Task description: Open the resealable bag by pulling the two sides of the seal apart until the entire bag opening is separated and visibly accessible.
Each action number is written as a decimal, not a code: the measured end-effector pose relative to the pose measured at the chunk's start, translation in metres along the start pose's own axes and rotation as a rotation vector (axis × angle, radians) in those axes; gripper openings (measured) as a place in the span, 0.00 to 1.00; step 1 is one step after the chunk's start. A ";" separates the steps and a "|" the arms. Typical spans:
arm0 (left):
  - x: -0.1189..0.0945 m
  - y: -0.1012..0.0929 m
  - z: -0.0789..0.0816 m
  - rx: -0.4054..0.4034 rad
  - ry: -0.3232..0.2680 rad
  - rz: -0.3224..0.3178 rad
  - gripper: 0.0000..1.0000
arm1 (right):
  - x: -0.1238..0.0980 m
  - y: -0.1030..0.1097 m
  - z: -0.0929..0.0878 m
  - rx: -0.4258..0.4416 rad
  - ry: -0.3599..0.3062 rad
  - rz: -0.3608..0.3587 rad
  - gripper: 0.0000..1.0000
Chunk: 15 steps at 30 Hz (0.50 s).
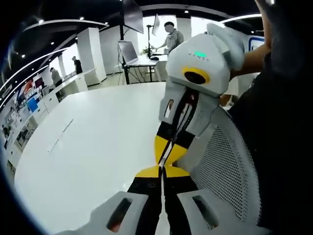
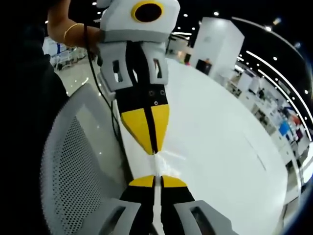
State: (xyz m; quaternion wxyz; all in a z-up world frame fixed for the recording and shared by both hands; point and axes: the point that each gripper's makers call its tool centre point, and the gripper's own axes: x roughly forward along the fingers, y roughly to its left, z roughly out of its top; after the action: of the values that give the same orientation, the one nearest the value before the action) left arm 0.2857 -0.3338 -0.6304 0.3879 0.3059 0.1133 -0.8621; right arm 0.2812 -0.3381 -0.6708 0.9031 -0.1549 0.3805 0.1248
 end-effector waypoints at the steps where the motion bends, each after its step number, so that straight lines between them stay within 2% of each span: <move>1: -0.001 0.002 0.001 0.010 0.001 0.012 0.00 | 0.000 -0.001 -0.001 0.008 -0.001 -0.005 0.00; 15: -0.006 0.003 0.001 0.008 -0.001 0.015 0.00 | -0.001 -0.003 -0.008 0.036 0.008 -0.017 0.00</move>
State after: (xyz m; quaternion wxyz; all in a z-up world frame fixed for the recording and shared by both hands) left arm 0.2905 -0.3324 -0.6257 0.3930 0.3078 0.1074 -0.8598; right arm 0.2765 -0.3435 -0.6752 0.9053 -0.1424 0.3850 0.1095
